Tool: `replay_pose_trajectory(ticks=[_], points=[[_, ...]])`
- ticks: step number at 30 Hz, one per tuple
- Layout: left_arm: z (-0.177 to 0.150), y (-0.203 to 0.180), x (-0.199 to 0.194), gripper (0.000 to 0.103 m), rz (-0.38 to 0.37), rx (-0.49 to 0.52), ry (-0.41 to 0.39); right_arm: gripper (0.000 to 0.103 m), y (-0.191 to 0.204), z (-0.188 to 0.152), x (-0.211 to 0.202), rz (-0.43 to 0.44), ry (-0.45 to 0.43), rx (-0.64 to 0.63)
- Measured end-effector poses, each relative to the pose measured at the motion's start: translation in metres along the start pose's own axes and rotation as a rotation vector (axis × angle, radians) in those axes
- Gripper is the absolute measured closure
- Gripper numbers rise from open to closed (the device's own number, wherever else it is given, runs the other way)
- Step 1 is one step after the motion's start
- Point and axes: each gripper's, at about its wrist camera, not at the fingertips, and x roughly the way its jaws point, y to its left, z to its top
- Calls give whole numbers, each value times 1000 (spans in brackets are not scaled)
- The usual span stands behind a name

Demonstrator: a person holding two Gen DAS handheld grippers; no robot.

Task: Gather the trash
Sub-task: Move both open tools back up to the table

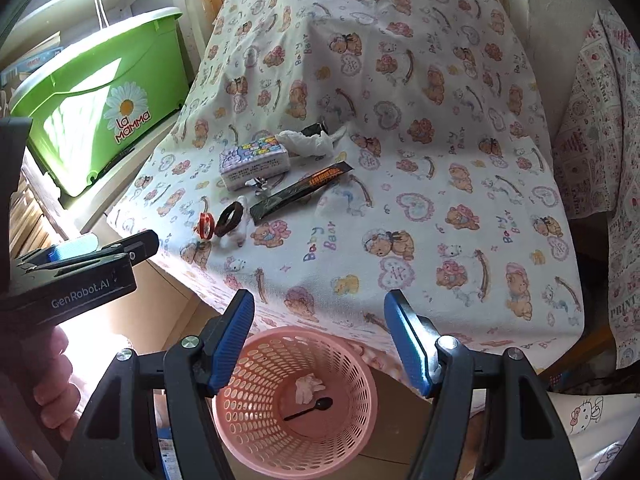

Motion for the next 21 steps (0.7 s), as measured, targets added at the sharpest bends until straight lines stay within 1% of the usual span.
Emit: replay_pose_trajectory(ticks=[3,5,6,8,10,11,14,15,16,17,18,19,20,21], points=[[4,-2,1,18,-50,35,-4,33,-3,5,1,-27,-16,-33],[4,-5,5,17,-35,48,15,33,-2,7,2,-79,-40,-68],[3,-6,9,16,-43,50,39,33,-2,7,1,-88,-57,-84],[1,-10,18,16,-90,56,99,33,-3,8,0,-61,-73,-111],[0,-11,24,16,-108,40,132,33,-4,9,0,14,-65,-123],[0,-11,26,17,-114,26,145,33,-4,10,1,35,-54,-122],[2,-10,28,18,-138,-9,150,33,-2,10,1,18,-57,-118],[3,-10,29,22,-143,-16,149,33,-2,10,1,8,-57,-125],[5,-10,29,29,-152,-23,147,33,-2,11,2,1,-53,-132],[6,-11,30,32,-165,-26,149,33,-2,12,3,-3,-51,-136],[7,-12,31,40,-177,-26,152,33,-2,12,3,-6,-52,-138],[8,-14,31,49,-193,-26,155,33,-3,13,3,-9,-54,-137],[9,-16,32,55,-212,-29,158,33,-3,13,3,-10,-55,-136],[10,-17,33,63,-232,-34,163,33,-4,14,3,-9,-54,-134]])
